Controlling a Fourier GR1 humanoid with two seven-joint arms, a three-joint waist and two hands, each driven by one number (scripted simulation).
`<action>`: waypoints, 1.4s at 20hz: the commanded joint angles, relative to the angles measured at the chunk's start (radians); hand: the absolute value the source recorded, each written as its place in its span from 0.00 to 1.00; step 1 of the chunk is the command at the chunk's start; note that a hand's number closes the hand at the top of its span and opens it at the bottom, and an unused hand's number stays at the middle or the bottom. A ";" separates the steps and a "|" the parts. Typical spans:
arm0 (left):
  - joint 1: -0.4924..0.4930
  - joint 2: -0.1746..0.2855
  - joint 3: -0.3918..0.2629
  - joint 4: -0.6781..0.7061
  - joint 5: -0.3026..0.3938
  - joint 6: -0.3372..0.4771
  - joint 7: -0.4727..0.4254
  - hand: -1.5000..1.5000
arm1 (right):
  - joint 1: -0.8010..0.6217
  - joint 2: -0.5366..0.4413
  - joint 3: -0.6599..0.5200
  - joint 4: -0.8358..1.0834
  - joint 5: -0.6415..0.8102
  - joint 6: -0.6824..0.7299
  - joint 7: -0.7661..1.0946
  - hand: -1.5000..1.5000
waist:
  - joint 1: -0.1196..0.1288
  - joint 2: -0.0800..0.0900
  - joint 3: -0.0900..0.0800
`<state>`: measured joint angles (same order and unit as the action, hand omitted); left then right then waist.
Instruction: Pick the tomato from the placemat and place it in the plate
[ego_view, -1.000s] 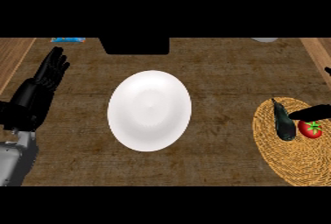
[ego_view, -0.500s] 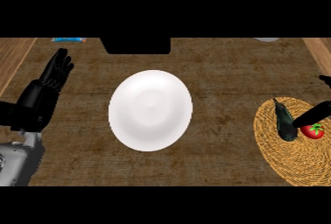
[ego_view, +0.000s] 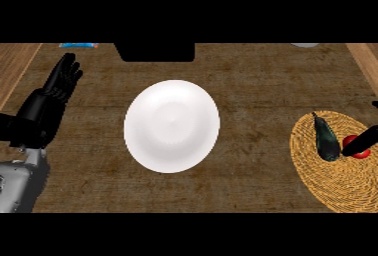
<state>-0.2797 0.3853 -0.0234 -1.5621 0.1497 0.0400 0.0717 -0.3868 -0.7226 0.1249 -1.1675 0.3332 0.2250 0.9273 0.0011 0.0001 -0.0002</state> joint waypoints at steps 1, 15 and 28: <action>0.031 -0.011 0.020 -0.053 0.000 -0.009 0.034 0.50 | 0.047 0.019 -0.023 0.059 0.042 0.007 -0.034 0.00 | 0.002 0.000 0.000; 0.040 -0.069 0.055 -0.090 -0.070 -0.066 0.070 0.50 | -0.003 0.112 -0.129 0.255 0.150 0.041 -0.160 0.00 | 0.002 0.000 0.000; -0.019 -0.068 0.100 -0.013 -0.062 -0.102 0.019 0.50 | -0.009 0.151 -0.066 0.409 0.390 -0.312 -0.370 1.00 | 0.005 0.002 0.001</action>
<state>-0.3015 0.3061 0.0541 -1.5805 0.0718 -0.0357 0.1108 -0.4114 -0.6018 0.0268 -0.7741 0.6427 0.0342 0.5896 0.0066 -0.0005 -0.0047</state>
